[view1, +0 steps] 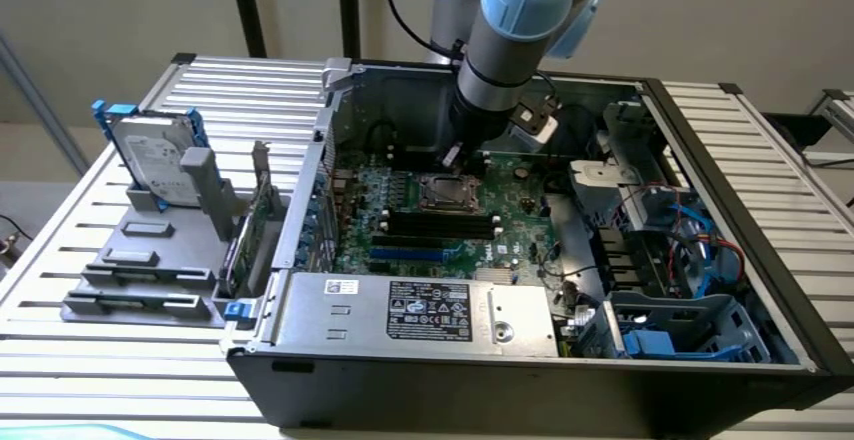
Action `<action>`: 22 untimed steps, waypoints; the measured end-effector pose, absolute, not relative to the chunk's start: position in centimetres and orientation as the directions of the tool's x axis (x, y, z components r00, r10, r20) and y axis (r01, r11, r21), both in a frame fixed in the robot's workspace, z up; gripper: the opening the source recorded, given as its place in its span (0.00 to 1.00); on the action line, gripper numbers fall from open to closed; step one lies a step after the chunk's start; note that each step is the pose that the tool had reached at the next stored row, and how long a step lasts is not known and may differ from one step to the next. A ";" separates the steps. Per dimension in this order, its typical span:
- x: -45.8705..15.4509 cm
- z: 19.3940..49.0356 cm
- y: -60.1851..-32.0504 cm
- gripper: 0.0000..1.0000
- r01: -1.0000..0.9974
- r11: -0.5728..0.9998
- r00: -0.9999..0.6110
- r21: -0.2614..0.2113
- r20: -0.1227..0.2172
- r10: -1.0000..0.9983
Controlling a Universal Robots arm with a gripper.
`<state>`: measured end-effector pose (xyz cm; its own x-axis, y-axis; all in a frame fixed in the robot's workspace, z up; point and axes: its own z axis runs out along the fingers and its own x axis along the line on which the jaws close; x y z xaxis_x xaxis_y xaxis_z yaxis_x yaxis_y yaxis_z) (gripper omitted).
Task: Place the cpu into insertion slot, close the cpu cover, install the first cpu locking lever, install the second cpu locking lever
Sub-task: 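Install the first cpu locking lever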
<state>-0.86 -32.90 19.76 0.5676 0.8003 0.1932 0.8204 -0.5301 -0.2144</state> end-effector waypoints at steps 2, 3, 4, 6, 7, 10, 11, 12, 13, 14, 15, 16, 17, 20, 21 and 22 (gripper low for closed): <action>-0.9 19.8 -33.0 0.11 0.820 -0.531 0.568 -0.214 0.191 0.801; -0.9 19.8 -33.1 0.11 0.820 -0.531 0.568 -0.213 0.191 0.801; -0.9 19.8 -33.1 0.11 0.820 -0.531 0.568 -0.214 0.192 0.801; -0.9 19.8 -33.0 0.11 0.820 -0.530 0.568 -0.214 0.192 0.801; -0.9 19.8 -33.0 0.11 0.820 -0.530 0.568 -0.214 0.192 0.800; -0.9 19.9 -33.0 0.11 0.820 -0.530 0.568 -0.214 0.192 0.800; -0.9 20.1 -33.0 0.11 0.820 -0.530 0.568 -0.214 0.192 0.800; -0.9 20.4 -33.0 0.11 0.820 -0.530 0.568 -0.214 0.192 0.801; -0.9 20.7 -33.0 0.11 0.820 -0.530 0.568 -0.214 0.193 0.800; -1.0 21.0 -33.0 0.11 0.820 -0.530 0.568 -0.214 0.193 0.800; -1.1 21.2 -33.0 0.11 0.820 -0.530 0.568 -0.214 0.193 0.800; -1.2 21.2 -33.0 0.11 0.820 -0.530 0.568 -0.214 0.193 0.800; -1.4 21.2 -33.0 0.11 0.820 -0.530 0.568 -0.214 0.193 0.800; -2.1 21.2 -33.0 0.11 0.820 -0.530 0.568 -0.214 0.193 0.800; -2.3 21.2 -33.0 0.11 0.821 -0.530 0.567 -0.214 0.193 0.800; -2.5 21.2 -33.0 0.11 0.821 -0.530 0.567 -0.213 0.193 0.800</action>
